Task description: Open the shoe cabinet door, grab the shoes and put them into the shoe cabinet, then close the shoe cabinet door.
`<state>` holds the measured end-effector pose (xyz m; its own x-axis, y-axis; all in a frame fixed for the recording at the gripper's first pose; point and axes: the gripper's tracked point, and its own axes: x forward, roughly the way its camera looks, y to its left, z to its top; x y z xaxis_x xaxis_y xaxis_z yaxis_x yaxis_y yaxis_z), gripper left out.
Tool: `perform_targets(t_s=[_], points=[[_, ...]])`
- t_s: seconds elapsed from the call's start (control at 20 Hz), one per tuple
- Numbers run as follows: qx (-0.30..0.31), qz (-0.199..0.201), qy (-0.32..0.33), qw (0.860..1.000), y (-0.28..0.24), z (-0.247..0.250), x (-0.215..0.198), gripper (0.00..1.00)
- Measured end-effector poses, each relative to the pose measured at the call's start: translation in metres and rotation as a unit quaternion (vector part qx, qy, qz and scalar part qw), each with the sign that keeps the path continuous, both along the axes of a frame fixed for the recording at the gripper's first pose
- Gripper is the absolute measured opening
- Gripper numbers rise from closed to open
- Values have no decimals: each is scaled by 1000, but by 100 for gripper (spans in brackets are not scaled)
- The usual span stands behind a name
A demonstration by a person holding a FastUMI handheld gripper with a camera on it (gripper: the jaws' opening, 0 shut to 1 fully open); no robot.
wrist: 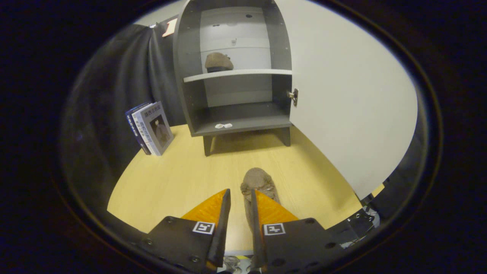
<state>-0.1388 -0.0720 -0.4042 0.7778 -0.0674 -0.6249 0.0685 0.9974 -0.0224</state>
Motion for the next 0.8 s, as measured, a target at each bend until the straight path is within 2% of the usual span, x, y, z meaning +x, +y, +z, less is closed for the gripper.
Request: perform_targets(t_s=[0.35,0.55,0.8], points=[[-1,15,75,997,-11,-91,5,31],[-17,34,102,994,-7,-112,14,31],[-32,36,115,992,-8,-126,33,30]])
